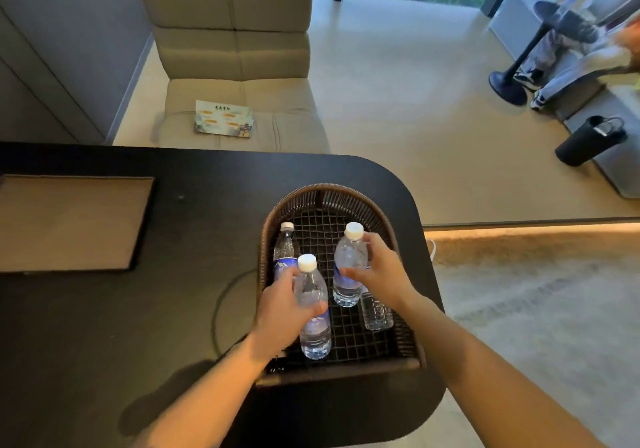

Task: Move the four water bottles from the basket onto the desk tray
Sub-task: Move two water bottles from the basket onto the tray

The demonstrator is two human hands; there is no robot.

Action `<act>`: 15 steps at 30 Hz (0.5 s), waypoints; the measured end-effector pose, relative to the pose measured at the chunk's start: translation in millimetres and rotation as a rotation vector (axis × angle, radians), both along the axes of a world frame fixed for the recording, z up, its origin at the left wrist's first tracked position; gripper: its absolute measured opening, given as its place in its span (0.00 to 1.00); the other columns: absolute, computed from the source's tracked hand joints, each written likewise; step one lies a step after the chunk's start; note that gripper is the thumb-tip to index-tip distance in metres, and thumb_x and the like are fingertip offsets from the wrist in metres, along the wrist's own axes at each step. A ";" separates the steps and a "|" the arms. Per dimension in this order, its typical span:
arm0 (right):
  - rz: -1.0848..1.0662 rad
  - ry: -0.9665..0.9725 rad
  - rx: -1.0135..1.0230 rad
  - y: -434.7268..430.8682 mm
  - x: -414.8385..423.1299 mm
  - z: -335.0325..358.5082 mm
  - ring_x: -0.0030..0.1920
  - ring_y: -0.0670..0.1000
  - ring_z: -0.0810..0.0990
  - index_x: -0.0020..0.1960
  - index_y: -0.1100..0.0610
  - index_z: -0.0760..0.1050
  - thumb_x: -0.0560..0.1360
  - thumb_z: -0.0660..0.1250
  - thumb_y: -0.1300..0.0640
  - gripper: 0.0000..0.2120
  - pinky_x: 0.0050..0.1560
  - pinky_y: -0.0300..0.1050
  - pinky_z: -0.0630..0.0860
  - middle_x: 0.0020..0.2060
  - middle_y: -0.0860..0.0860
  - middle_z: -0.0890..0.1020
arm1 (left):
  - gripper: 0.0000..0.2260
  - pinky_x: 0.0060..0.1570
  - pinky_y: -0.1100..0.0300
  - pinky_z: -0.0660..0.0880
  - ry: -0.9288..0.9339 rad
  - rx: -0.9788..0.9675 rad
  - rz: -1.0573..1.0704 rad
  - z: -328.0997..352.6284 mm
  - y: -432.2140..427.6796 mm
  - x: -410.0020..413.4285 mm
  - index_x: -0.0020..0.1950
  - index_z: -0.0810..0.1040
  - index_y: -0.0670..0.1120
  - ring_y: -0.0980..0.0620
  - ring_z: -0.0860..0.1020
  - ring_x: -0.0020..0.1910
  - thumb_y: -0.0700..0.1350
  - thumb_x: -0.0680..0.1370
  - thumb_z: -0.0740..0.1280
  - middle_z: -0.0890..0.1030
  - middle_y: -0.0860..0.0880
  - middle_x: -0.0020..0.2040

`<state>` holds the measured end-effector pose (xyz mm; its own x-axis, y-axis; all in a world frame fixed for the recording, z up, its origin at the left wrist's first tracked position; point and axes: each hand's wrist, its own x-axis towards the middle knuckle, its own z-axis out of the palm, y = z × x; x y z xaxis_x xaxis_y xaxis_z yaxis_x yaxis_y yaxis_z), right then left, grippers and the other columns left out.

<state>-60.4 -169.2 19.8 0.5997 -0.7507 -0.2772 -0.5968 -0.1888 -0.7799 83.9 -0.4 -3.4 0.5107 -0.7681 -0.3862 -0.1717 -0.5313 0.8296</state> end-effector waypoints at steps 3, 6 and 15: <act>-0.030 -0.064 -0.107 27.9 -2.9 15.7 0.59 0.46 0.80 0.70 0.51 0.70 0.72 0.80 0.56 0.30 0.62 0.44 0.78 0.61 0.47 0.81 | 0.29 0.54 0.54 0.80 -0.093 -0.077 0.028 17.8 16.0 -1.2 0.64 0.74 0.55 0.56 0.81 0.55 0.51 0.68 0.81 0.82 0.55 0.57; -0.028 -0.123 -0.196 54.2 1.3 36.7 0.63 0.47 0.79 0.72 0.50 0.71 0.73 0.79 0.55 0.31 0.65 0.46 0.78 0.63 0.46 0.81 | 0.30 0.55 0.59 0.79 -0.132 -0.189 0.057 42.1 34.8 8.3 0.68 0.73 0.51 0.56 0.79 0.58 0.46 0.70 0.81 0.81 0.53 0.61; 0.062 -0.198 -0.192 125.7 67.1 88.6 0.58 0.44 0.79 0.68 0.47 0.70 0.72 0.80 0.55 0.29 0.55 0.34 0.74 0.58 0.43 0.79 | 0.29 0.55 0.51 0.81 -0.354 -0.277 0.157 99.7 109.3 79.1 0.68 0.76 0.49 0.51 0.80 0.58 0.47 0.69 0.82 0.82 0.50 0.60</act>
